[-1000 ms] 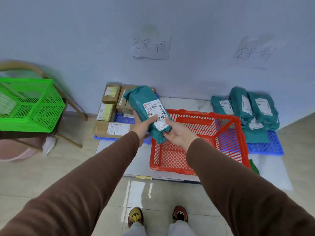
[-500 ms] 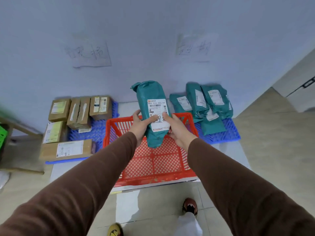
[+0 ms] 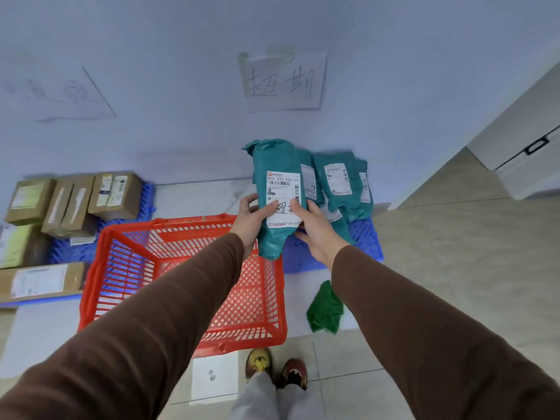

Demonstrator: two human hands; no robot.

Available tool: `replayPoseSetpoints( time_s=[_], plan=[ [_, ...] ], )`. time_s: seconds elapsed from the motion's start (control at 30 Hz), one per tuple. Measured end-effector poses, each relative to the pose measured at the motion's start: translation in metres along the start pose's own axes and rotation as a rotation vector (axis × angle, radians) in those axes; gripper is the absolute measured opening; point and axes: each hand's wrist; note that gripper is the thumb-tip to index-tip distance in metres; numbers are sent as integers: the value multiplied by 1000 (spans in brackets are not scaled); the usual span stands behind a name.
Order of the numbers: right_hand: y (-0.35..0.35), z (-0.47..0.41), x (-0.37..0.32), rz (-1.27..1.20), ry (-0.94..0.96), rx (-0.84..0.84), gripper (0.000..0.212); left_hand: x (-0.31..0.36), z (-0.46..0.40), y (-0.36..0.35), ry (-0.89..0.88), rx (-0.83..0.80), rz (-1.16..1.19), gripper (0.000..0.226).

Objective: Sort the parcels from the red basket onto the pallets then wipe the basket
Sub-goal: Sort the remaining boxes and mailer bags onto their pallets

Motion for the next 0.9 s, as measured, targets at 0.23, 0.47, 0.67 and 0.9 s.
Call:
replayPoseSetpoints(
  time_s=[0.23,0.47,0.67,0.9],
  plan=[
    [32,-22,-24,-18,31,65,37,-1,-41,-37,5,-73,-36,56],
    [78,-63,-45,13,9,82,34,-10,-82,-87,23,-27,-65,53],
    [126,-120,-57,43,-37,63,38,-14,-120,-135,80,115,-110,37],
    [154,-169,-68,122,-131,-5,35,-27,-166,-164,117,185,-208,49]
  ],
)
Point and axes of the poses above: each hand's wrist, its own z-axis away from the middle knuckle, its own y-axis out of the back of the hand, x = y × z, and after that the axes turned 11 degrees about -z, right-handed
